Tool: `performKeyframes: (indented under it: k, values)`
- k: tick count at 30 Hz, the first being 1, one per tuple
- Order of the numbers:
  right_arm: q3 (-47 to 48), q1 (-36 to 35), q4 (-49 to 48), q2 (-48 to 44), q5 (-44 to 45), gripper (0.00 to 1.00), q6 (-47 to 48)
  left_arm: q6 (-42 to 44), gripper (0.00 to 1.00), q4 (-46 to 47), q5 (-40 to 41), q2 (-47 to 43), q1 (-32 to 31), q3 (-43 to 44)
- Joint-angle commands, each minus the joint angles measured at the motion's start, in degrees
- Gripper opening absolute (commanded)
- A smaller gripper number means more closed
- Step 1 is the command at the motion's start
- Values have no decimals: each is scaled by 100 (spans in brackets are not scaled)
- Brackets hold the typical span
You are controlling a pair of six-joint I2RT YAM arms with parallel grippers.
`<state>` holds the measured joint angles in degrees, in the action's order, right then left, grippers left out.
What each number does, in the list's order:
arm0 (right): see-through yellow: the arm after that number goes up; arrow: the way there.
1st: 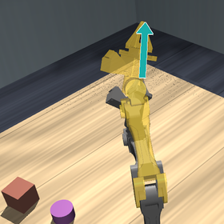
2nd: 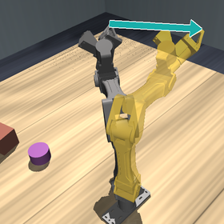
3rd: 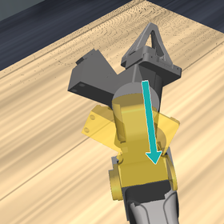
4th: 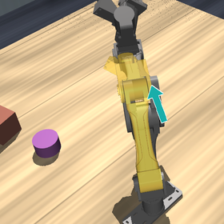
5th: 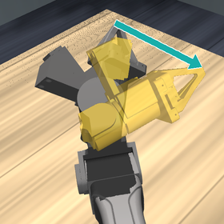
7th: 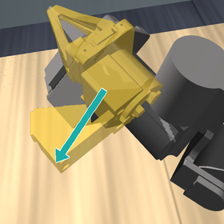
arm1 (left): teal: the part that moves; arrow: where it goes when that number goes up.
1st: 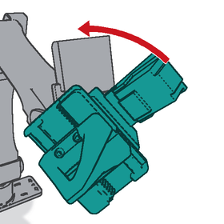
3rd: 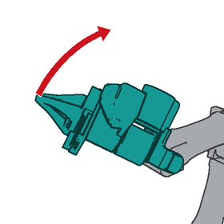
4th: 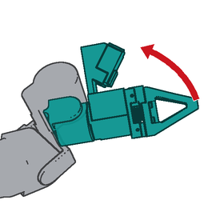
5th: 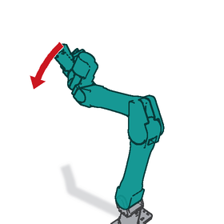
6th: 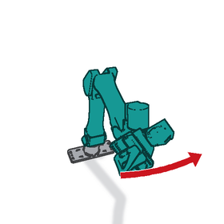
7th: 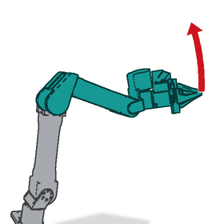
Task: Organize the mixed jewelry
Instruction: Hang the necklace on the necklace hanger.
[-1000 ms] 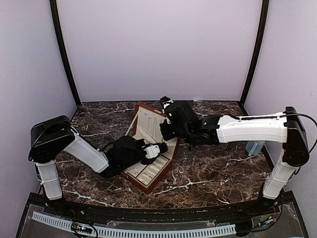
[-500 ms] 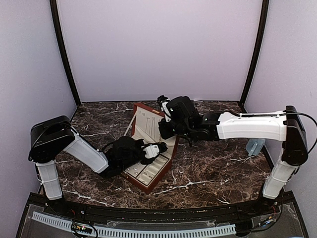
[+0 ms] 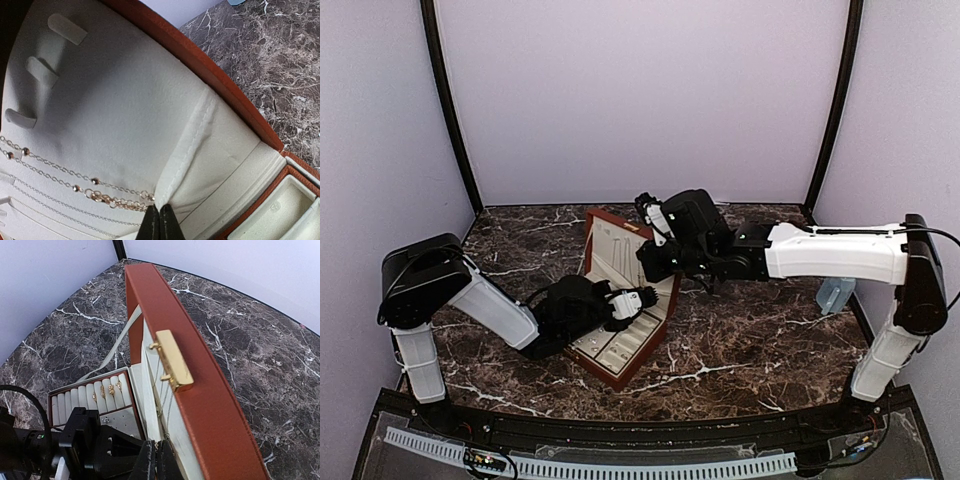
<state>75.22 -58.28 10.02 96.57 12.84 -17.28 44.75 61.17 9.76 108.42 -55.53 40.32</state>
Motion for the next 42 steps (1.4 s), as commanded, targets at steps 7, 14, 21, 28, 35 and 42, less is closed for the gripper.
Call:
performKeyframes:
  k: [7, 14, 21, 28, 35, 42]
  values:
    - [160, -18, -201, -150, 1081, 0, -113, -54, 0, 70, -449, 94, -214, -90]
    - [255, -25, -164, -18, 1473, 0, -127, -54, 0, 80, -493, 112, -215, -23]
    - [294, -25, 251, 11, 1838, 0, -334, -54, 0, 80, -476, 127, -213, -4]
    - [284, -34, 564, 50, 2218, 0, -428, -63, 0, 89, -472, 127, -213, -15]
    - [464, -110, 968, 185, 2646, 0, -213, -87, 0, 88, -389, 150, -213, 30]
    - [526, -192, 1087, 216, 3148, 0, 10, -92, 0, 51, -387, 178, -213, 126]
